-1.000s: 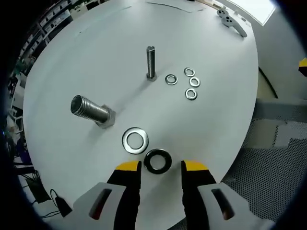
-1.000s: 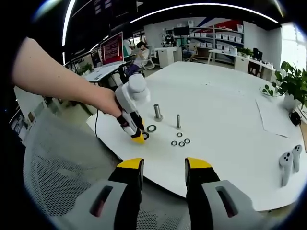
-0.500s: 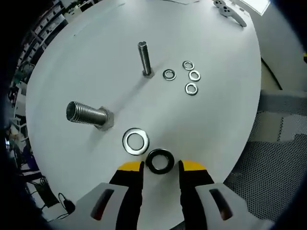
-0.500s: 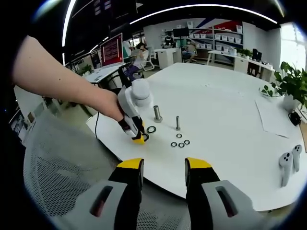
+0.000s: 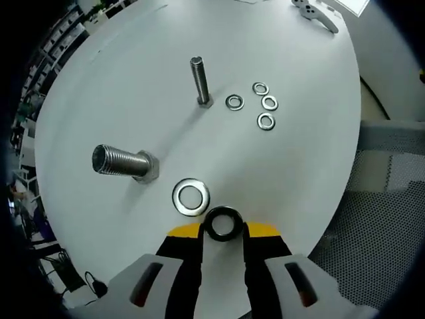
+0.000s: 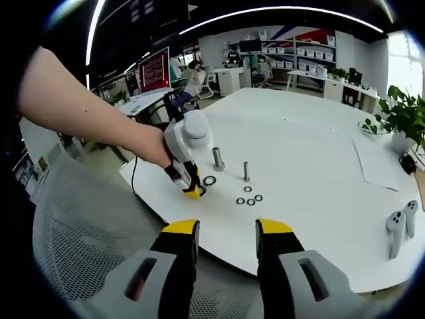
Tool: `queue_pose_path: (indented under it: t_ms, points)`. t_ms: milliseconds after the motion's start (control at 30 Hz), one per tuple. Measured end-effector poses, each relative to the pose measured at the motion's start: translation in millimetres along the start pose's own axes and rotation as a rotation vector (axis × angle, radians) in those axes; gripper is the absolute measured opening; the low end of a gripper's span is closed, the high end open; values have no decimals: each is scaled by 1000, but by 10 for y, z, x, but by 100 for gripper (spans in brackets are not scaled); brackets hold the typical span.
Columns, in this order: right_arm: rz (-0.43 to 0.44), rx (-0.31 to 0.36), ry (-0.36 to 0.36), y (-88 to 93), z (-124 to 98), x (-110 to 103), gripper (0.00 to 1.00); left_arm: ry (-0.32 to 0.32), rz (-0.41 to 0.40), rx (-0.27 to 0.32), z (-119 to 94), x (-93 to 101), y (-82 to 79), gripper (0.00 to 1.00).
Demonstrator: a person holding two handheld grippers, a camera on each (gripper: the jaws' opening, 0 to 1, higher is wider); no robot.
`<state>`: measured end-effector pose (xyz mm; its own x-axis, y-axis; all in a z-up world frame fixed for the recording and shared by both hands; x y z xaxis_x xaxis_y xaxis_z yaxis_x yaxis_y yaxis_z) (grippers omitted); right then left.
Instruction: Place the washer onto the threaded stud by aligning its center hole with the stud, sliding it down to the base, and recovering from edge contact or off-axis alignment until the washer reaches the visible bottom stop.
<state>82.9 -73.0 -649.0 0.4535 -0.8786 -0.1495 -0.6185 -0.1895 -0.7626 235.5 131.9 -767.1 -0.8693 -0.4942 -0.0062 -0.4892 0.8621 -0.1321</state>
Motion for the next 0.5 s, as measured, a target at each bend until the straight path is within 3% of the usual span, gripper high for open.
queue_pose_path:
  t_ms: [167, 500]
  points:
    - [-2, -2, -2, -1, 2, -1, 36, 9, 33, 15, -3, -11, 13, 20]
    - [-2, -3, -2, 0, 1, -2, 36, 9, 24, 6, -3, 1, 2, 21]
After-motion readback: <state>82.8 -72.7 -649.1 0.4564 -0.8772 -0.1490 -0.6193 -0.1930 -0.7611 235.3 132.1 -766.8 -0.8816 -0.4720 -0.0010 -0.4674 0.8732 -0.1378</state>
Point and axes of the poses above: the point that each gripper's makers call its tool centre point, and the gripper's own axes: z roughly forward along the fingers, x roughly to its right, y roughly out of its underside, the point moved 10 cm from there along -z, roughly backward along the fingers, and after that the axes turned 2 degrees about z, right-handed, at the moved point
